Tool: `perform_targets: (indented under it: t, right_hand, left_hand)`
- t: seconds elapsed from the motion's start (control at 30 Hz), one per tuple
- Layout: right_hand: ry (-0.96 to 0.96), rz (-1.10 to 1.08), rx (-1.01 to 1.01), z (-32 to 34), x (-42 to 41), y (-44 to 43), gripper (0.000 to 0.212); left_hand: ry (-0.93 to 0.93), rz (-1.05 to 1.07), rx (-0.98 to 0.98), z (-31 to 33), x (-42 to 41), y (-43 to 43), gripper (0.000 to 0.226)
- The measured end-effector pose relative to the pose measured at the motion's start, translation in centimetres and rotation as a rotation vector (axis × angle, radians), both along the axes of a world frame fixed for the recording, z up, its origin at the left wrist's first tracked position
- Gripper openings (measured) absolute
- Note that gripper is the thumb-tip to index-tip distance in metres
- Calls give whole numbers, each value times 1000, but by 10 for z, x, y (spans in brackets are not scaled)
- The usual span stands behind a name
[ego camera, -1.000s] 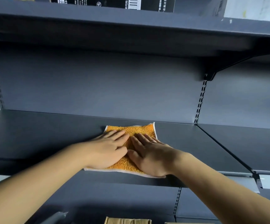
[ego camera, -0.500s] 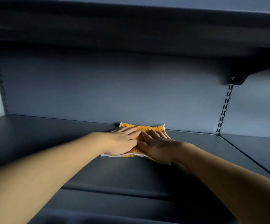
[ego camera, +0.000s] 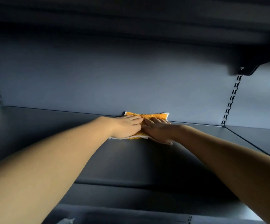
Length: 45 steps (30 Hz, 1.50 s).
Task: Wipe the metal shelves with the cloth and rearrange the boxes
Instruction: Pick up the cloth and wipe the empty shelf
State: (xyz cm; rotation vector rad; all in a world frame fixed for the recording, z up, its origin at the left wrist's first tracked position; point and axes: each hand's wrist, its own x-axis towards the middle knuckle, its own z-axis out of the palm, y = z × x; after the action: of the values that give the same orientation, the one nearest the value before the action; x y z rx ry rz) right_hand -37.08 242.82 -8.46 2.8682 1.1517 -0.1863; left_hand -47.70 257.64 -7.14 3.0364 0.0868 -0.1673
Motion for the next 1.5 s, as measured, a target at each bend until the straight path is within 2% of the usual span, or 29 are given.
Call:
perform_targets:
  t: [0.27, 0.43, 0.53, 0.67, 0.83, 1.07, 1.2, 1.5]
  right_hand:
    - [-46, 44, -31, -2, -24, 43, 62]
    - [-26, 38, 7, 0, -37, 63, 71]
    - [-25, 33, 34, 1, -40, 60, 71]
    - [-20, 22, 33, 3, -52, 55, 69]
    - [-2, 93, 52, 1, -74, 36, 69]
    - [20, 190, 88, 3, -124, -13, 69]
    - [13, 245, 77, 3, -148, -37, 69]
    - [-9, 324, 89, -1, -154, -49, 71]
  left_hand:
    - [2, 23, 3, -5, -17, 44, 56]
    - [-45, 108, 21, -10, -26, 62, 69]
    - [-38, 137, 19, -5, -29, 50, 53]
    - [-2, 176, -15, 0, -39, 40, 55]
    - [-94, 257, -39, -3, -70, 13, 54]
    - [-43, 264, -33, -8, -121, -20, 62]
    - [-88, 319, -38, -13, -148, -46, 52]
    - [-93, 390, -35, -11, -162, -65, 56]
